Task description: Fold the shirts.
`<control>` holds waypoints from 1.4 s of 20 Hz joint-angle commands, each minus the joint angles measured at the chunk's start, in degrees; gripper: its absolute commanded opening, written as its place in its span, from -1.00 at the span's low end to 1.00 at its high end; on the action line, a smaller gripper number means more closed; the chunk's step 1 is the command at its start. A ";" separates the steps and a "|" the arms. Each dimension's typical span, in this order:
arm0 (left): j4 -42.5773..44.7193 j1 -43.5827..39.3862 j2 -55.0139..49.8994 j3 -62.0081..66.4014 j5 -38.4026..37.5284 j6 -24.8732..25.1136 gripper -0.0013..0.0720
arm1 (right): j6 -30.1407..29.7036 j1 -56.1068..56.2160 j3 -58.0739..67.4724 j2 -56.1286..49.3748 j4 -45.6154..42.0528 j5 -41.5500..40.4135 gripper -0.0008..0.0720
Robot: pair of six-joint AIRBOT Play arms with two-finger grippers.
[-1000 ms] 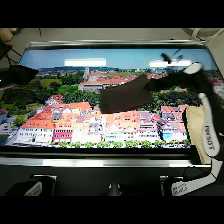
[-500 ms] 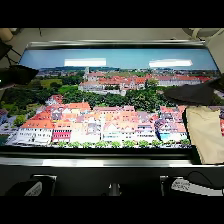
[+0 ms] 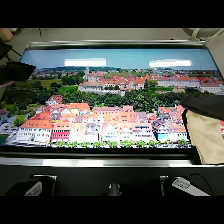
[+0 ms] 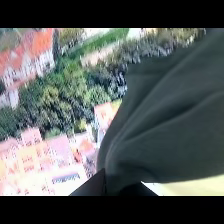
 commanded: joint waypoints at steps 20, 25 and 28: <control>-1.44 -0.24 -1.40 0.04 4.68 -0.20 -0.91 | -1.77 -0.87 -29.49 4.07 -43.30 -6.08 0.94; -3.85 -0.46 -2.10 1.95 4.74 -0.20 -0.92 | -11.67 0.76 -10.40 4.07 -42.71 -19.93 0.93; 13.14 -4.79 -7.96 9.11 4.13 -9.99 -0.92 | -16.98 12.85 0.39 4.07 -42.60 -35.04 0.91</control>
